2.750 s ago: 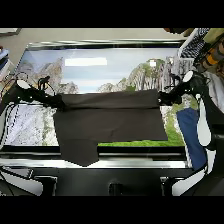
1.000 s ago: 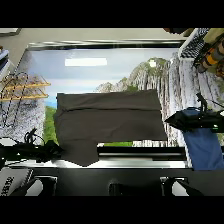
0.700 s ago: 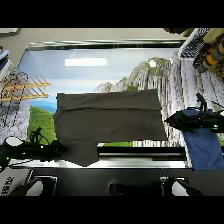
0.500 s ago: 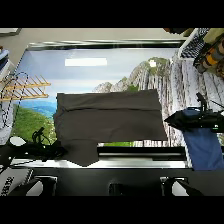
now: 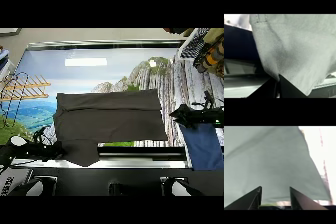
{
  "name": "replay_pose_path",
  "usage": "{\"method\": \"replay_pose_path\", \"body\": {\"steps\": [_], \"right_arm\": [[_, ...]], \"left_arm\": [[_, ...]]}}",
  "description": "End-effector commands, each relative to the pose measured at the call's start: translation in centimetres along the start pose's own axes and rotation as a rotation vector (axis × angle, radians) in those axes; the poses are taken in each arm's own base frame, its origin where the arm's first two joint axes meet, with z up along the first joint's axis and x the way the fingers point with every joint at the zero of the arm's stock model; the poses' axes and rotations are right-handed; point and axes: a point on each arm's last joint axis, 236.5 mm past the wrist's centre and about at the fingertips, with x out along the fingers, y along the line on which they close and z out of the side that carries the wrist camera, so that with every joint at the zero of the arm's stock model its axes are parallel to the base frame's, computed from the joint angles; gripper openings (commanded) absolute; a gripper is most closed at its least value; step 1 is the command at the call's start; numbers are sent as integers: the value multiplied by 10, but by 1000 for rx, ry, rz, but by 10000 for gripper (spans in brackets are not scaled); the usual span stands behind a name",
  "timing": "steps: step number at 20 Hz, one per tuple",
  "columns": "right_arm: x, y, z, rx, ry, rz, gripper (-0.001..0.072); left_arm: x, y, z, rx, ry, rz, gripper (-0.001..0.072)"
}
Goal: Fold the clothes and pants, and hang the long-sleeved shirts on hangers.
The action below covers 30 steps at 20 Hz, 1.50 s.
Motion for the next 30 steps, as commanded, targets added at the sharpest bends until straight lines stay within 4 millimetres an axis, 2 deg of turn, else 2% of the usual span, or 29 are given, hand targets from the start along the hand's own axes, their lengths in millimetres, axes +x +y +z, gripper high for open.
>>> {"method": "replay_pose_path", "body": {"steps": [1, 4, 7, 9, 16, 21, 22, 23, 24, 26, 27, 30], "right_arm": [[18, -43, -14, -5, 138, -126, 491], [32, -72, -25, -9, 230, -197, 506], [42, -88, -44, -21, 298, -219, 505], [49, -94, -49, -29, 298, -221, 502], [61, -96, -59, -21, 299, -189, 485], [76, -86, -74, 20, 307, -110, 482], [77, -86, -72, 21, 297, -111, 456], [77, -86, -70, 23, 290, -109, 348], [78, -85, -69, 26, 283, -104, 292], [78, -81, -68, 29, 281, -90, 93], [78, -79, -69, 32, 284, -84, 36], [69, -74, -74, 18, 294, -80, 34]], "left_arm": [[0, -1, -4, 6, 15, -2, 17], [0, -1, -4, 8, 15, -2, 17], [0, -1, -4, 8, 15, -2, 17], [0, -1, -4, 8, 15, -2, 18], [0, -1, -3, 7, 14, -2, 18], [0, -1, -3, 4, 14, -2, 18], [0, -1, -3, 4, 14, -2, 18], [0, -1, -3, 4, 14, -2, 18], [0, -1, -3, 4, 14, -2, 17], [-2, -2, -1, 9, 8, -3, 18], [-5, -5, 1, 16, 6, -5, 18], [-22, -16, 3, 45, 26, -8, 17]]}}
